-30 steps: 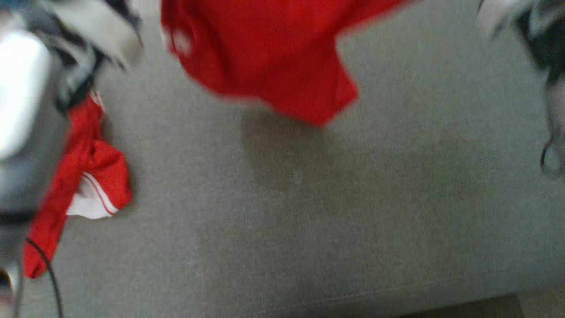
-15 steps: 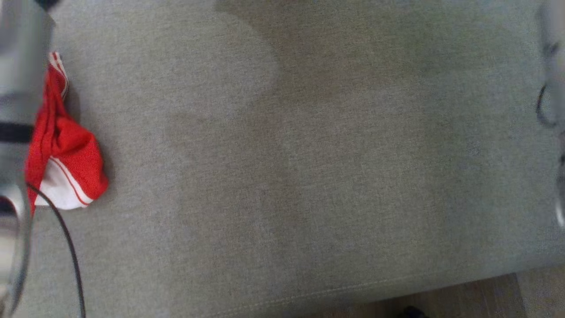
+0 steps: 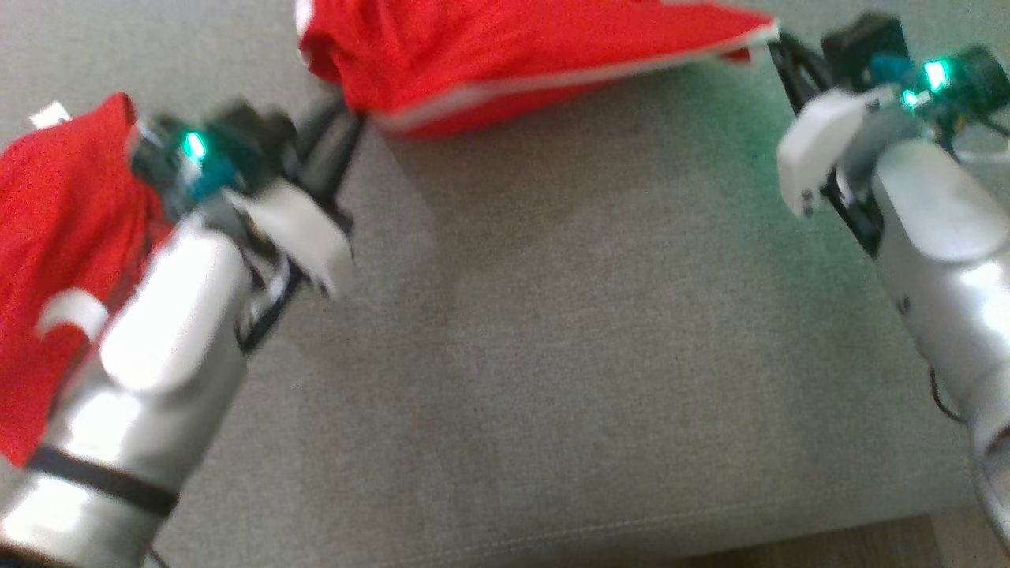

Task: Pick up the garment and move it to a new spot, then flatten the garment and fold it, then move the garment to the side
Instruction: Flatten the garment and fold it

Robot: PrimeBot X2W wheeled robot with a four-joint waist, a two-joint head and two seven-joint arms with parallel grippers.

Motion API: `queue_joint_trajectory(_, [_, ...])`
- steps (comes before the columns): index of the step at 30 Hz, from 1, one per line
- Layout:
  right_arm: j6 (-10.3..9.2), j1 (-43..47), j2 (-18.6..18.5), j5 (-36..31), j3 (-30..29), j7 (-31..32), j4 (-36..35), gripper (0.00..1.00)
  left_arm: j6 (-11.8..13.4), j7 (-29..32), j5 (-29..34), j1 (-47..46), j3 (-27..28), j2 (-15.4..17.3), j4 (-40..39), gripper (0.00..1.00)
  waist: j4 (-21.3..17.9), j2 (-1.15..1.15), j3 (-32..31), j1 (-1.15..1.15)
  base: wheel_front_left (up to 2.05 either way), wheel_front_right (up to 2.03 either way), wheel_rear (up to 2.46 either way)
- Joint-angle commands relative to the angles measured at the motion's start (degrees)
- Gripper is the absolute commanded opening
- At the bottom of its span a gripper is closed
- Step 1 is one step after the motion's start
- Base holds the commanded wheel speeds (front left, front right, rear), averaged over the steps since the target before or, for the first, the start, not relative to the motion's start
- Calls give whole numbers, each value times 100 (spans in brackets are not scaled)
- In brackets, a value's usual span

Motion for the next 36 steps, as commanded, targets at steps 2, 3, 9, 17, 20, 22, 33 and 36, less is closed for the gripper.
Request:
queue_joint_trajectory(2, [36,360,-321,491,453,260,-418,0,10,-30,31,141,-6,327,-331,0,77,0,-301,1,0,0,0])
queue_joint_trajectory(3, [36,508,-489,734,680,408,-621,0,10,-30,39,286,-102,363,-401,0,96,0,-374,1,0,0,0])
queue_joint_trajectory(9, [36,1219,-1774,2051,1726,1207,-2089,0,10,-30,6,937,-517,476,-695,0,156,0,-732,1,0,0,0])
queue_joint_trajectory(17, [36,1851,-2844,2862,2168,1848,-3396,0,10,-30,5,1557,-631,433,-930,0,96,0,-1192,1,0,0,0])
queue_joint_trajectory(20, [36,2094,-3232,3020,2187,2084,-3860,0,10,-30,-15,1822,-642,390,-1068,0,46,0,-1359,1,0,0,0])
queue_joint_trajectory(22, [36,2258,-3482,3109,2142,2230,-4138,0,10,-30,-35,1990,-643,358,-1166,0,18,0,-1442,1,0,0,0])
queue_joint_trajectory(33, [36,2376,-3941,2595,1116,2641,-5176,0,81,-30,-96,1976,-516,196,-1486,0,176,0,-1179,1,0,0,0])
queue_joint_trajectory(36, [36,2204,-3786,2316,853,2747,-5266,0,99,-30,-111,1780,-404,167,-1501,0,328,0,-974,1,0,0,0])
